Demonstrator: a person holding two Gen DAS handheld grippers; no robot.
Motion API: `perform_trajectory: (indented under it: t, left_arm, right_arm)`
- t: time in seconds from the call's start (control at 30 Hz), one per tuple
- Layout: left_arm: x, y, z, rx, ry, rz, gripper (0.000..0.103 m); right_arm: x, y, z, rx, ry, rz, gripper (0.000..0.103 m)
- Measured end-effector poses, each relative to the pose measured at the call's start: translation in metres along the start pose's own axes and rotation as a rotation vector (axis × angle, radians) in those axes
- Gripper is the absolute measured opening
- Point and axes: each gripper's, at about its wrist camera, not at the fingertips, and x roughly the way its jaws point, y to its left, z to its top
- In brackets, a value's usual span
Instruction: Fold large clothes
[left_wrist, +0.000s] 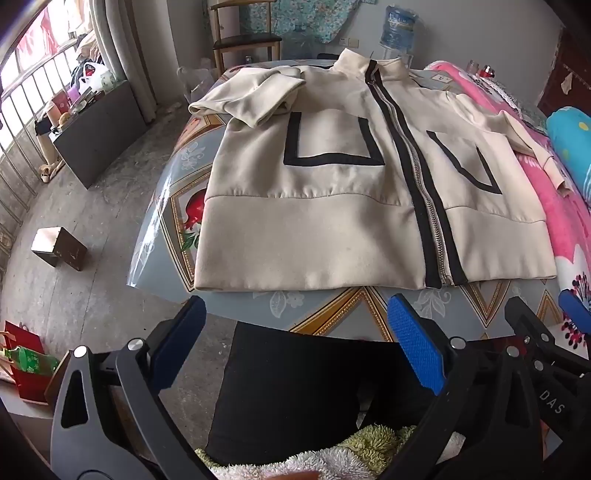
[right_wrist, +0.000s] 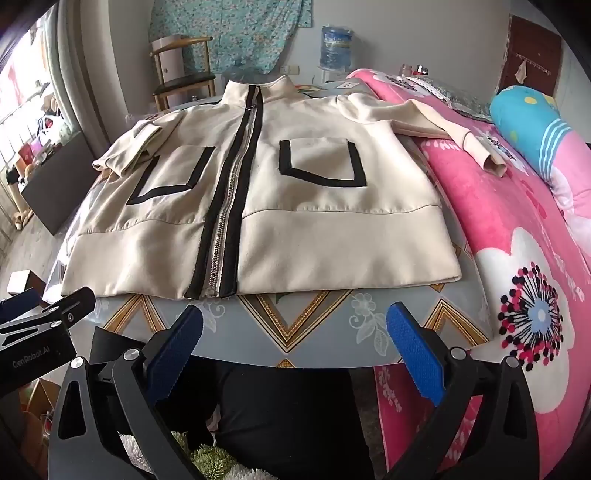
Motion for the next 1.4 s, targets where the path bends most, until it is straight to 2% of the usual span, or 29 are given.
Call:
perform_trajectory:
  t: [1.4]
  left_arm:
    - [-0.0032,0.0036,0.001,-0.008,-0.014,-0.003,0.095]
  right_arm:
    - [-0.008,-0.0009,0.0041,-0.002,-0.013,-0.037,0.097]
